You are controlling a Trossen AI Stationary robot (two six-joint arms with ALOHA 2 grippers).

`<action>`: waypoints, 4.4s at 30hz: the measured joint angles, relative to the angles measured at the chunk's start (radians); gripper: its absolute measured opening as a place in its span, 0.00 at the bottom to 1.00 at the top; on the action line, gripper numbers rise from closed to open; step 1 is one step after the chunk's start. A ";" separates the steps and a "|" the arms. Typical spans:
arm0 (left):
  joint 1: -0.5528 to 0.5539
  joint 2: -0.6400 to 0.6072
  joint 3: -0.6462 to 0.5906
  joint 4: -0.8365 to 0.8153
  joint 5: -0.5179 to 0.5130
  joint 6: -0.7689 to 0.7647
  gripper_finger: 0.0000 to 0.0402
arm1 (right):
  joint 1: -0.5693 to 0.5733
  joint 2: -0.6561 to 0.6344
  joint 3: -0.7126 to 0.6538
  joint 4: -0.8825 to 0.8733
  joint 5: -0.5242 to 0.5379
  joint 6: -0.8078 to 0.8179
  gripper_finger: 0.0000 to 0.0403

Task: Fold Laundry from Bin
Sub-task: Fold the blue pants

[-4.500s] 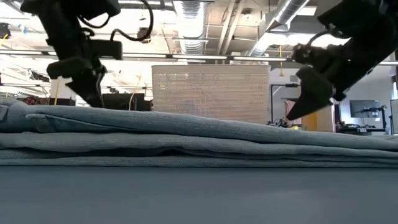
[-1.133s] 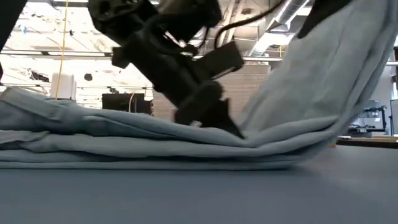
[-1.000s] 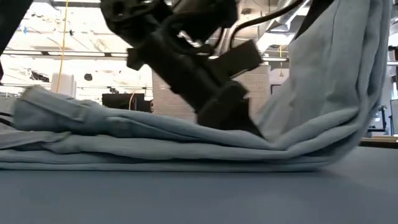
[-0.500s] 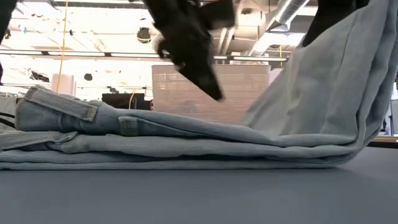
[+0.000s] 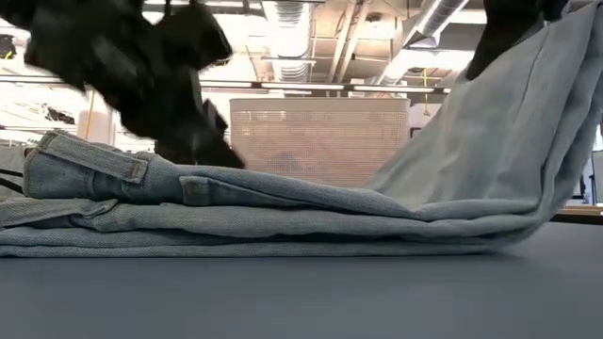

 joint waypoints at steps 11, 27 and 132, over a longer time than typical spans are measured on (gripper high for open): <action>0.057 0.308 0.257 0.000 0.013 0.059 0.00 | -0.021 0.004 0.191 -0.017 -0.040 -0.125 0.08; 0.193 0.498 0.682 -0.283 0.214 0.255 0.00 | -0.085 0.165 0.226 0.042 -0.093 -0.224 0.08; -0.110 0.213 -0.008 0.142 -0.061 0.028 0.00 | -0.059 0.774 0.503 0.582 -0.153 -0.260 0.08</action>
